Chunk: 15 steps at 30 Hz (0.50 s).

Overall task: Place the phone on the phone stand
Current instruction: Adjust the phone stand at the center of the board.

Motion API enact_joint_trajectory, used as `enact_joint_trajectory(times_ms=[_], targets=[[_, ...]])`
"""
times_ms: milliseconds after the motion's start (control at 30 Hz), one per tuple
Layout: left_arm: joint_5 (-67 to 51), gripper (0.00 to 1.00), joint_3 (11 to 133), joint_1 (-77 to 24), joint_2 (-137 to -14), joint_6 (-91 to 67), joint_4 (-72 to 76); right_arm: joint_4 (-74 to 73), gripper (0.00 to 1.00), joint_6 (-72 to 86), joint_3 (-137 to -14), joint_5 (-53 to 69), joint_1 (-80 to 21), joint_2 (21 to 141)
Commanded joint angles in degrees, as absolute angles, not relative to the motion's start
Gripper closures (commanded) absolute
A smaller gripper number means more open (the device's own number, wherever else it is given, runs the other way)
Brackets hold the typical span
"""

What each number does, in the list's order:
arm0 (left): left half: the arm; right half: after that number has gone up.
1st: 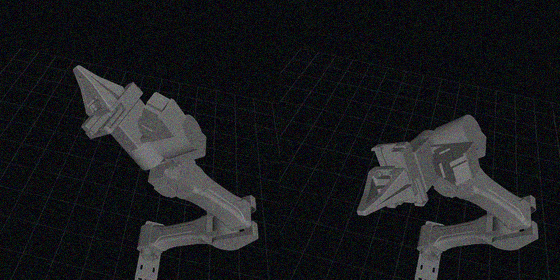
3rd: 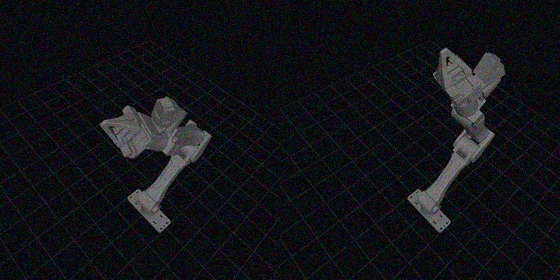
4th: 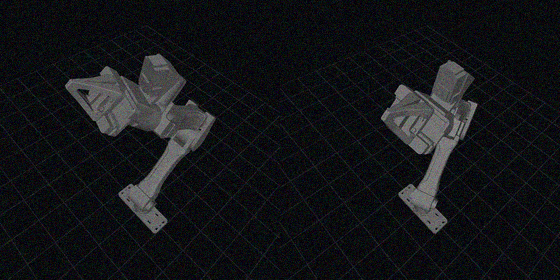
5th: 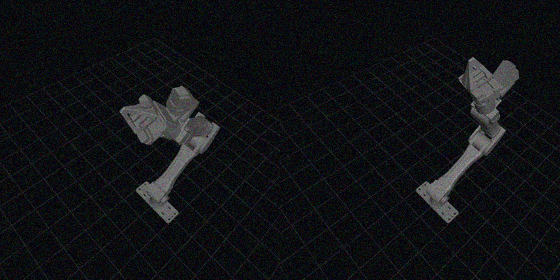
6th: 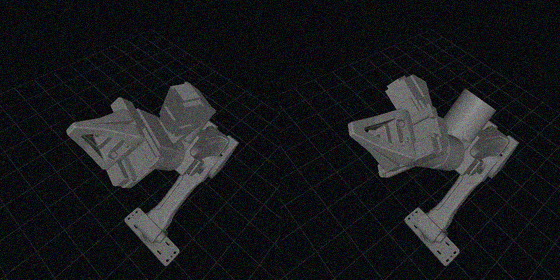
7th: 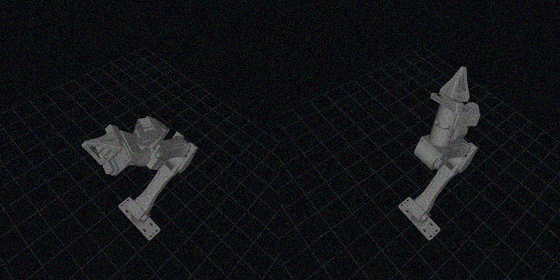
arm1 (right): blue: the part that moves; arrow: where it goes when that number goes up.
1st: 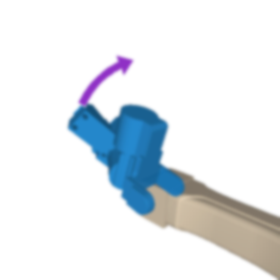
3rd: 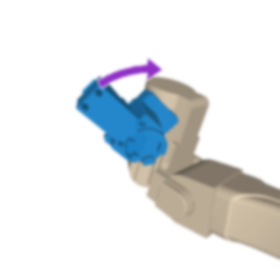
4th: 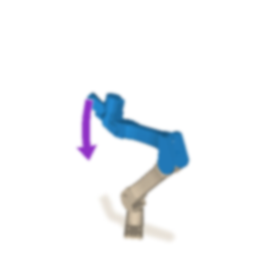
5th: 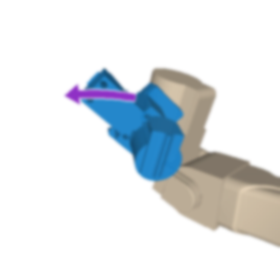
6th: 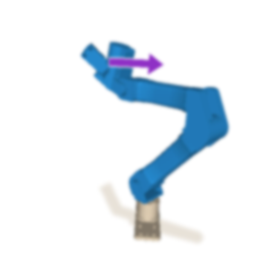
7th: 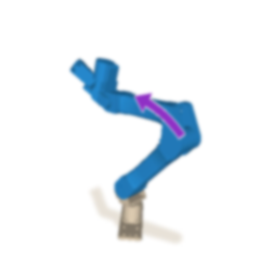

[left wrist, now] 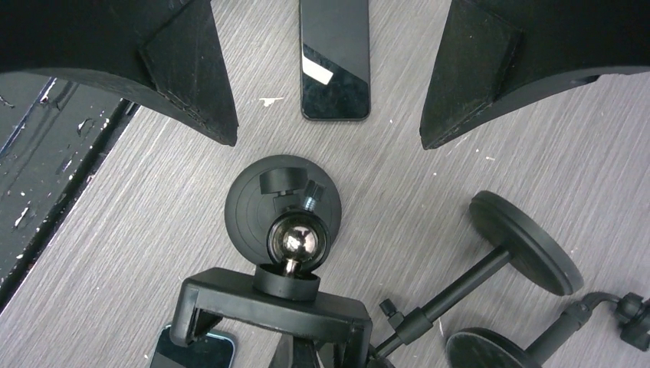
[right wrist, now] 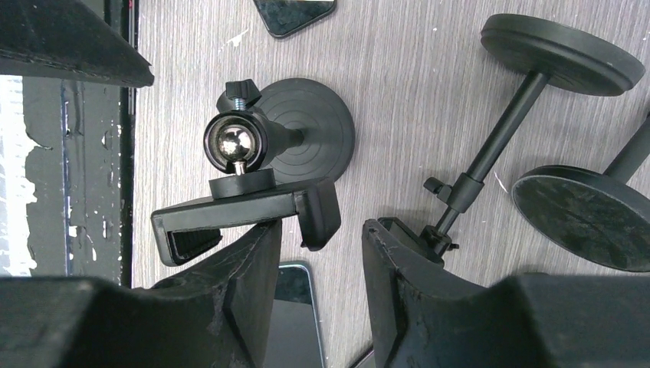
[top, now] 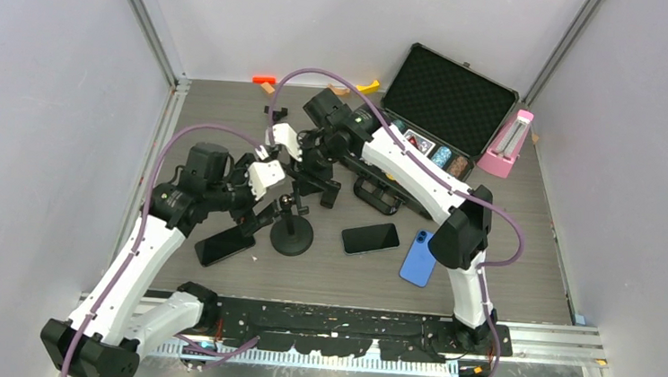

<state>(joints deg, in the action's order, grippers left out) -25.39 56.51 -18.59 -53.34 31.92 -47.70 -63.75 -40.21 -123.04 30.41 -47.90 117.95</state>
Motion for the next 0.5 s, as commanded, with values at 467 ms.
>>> enact_joint_trajectory(times_ms=[467], targets=[[-21.68,0.08,52.50,-18.37,-49.96,25.85,-41.77,-52.31,0.92,-25.82,-115.65,21.64,-48.78,111.10]])
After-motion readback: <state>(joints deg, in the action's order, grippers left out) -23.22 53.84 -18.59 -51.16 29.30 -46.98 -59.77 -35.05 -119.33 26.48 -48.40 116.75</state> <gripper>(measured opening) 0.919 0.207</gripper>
